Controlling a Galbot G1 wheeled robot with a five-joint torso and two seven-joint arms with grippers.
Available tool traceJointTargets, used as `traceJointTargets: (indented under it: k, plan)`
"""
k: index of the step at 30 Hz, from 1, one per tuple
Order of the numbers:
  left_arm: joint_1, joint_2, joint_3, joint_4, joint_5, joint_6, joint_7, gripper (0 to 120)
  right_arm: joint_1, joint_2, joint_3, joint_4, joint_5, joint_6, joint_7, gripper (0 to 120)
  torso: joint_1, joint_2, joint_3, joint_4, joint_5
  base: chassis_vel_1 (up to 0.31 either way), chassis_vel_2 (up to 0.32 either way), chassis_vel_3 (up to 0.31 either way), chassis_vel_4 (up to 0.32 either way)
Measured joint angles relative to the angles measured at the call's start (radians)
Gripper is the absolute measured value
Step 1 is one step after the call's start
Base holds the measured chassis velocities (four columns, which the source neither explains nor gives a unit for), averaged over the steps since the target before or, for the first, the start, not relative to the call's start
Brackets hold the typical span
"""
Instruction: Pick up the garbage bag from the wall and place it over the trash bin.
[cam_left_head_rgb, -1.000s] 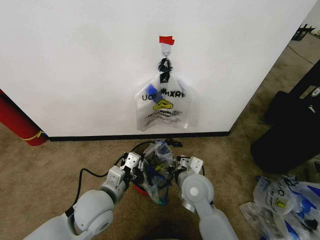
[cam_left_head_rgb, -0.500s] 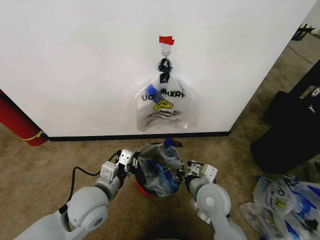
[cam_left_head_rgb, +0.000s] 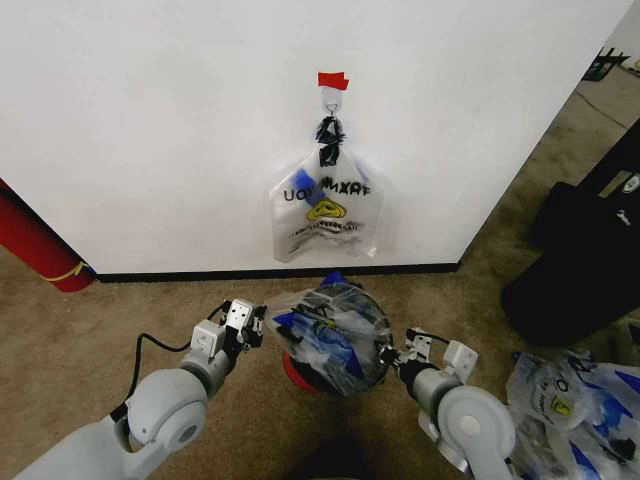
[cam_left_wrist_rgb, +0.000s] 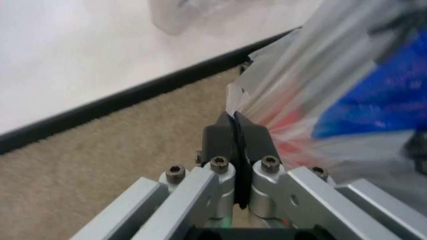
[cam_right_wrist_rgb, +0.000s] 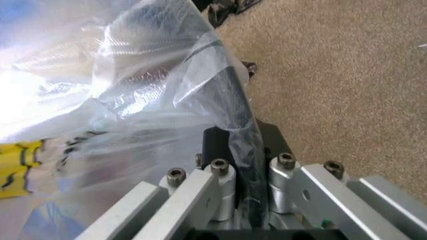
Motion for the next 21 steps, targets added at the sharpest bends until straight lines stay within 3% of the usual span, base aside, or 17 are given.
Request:
traceJointTargets:
  k: [7, 13, 21]
  plan:
    - [0.013, -0.041, 0.036, 0.027, 0.007, -0.029, 0.015, 0, -0.004, 0.001, 0.028, 0.018, 0.038, 0.006, 0.0, 0, 0.0, 0.0, 0.0, 0.0, 0.0, 0.0, 0.0, 0.0, 0.0]
    - [0.013, -0.038, 0.034, 0.014, 0.003, -0.039, 0.025, 0, -0.012, 0.001, 0.038, 0.026, 0.039, 0.007, 0.02, 0, 0.0, 0.0, 0.0, 0.0, 0.0001, 0.0, 0.0, 0.0, 0.0]
    - [0.023, -0.022, -0.009, -0.037, -0.011, -0.03, 0.016, 28, -0.02, 0.018, 0.068, 0.029, 0.037, 0.007, 0.067, 0, 0.0, 0.0, 0.0, 0.0, 0.0001, 0.0, 0.0, 0.0, 0.0]
